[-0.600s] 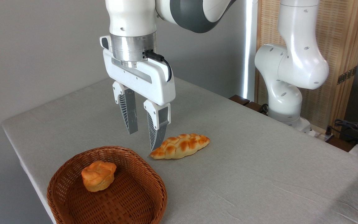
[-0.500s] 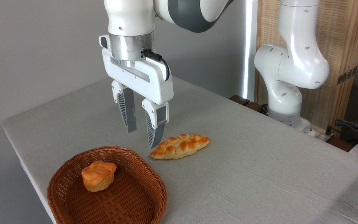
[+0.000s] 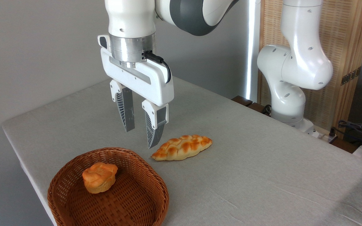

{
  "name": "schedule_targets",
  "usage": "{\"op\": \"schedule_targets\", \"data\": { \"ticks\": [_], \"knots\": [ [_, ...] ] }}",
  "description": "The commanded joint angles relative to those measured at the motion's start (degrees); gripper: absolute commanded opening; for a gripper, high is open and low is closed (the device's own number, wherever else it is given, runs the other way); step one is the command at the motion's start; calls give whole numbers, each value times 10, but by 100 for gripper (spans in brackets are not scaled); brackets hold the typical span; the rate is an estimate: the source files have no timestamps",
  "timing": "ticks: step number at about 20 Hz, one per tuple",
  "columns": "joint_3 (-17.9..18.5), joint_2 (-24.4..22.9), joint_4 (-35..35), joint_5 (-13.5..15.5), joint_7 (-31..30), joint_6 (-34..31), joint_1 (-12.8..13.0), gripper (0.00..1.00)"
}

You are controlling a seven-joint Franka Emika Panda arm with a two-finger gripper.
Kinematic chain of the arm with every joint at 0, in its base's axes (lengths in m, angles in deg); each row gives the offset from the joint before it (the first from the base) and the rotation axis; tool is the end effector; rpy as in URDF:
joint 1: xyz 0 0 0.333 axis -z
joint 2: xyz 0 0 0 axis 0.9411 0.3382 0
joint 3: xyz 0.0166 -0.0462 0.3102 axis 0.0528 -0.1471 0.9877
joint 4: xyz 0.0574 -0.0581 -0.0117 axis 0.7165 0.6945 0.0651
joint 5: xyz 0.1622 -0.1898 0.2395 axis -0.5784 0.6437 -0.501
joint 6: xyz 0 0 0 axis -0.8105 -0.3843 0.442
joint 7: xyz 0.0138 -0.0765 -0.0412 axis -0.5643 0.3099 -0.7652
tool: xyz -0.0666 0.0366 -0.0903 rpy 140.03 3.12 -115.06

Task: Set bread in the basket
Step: 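Move the open gripper toward the braided bread roll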

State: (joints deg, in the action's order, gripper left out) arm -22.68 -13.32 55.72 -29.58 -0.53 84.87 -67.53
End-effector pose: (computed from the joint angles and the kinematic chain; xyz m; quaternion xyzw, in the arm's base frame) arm 0.5050 -0.0141 0.5496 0.9357 -0.3452 0.0685 0.0247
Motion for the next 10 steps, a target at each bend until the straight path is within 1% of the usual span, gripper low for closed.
{"op": "schedule_targets", "data": {
  "ticks": [1,3,4,7,10],
  "knots": [
    [-3,6,-13,7,-3,-10,-2,100],
    [-3,6,-12,6,-4,-14,-2,100],
    [-4,7,-12,5,-3,-28,-2,100],
    [-4,6,-11,4,-1,-31,0,100],
    [-4,3,-1,4,15,-31,0,100]
  ]
}}
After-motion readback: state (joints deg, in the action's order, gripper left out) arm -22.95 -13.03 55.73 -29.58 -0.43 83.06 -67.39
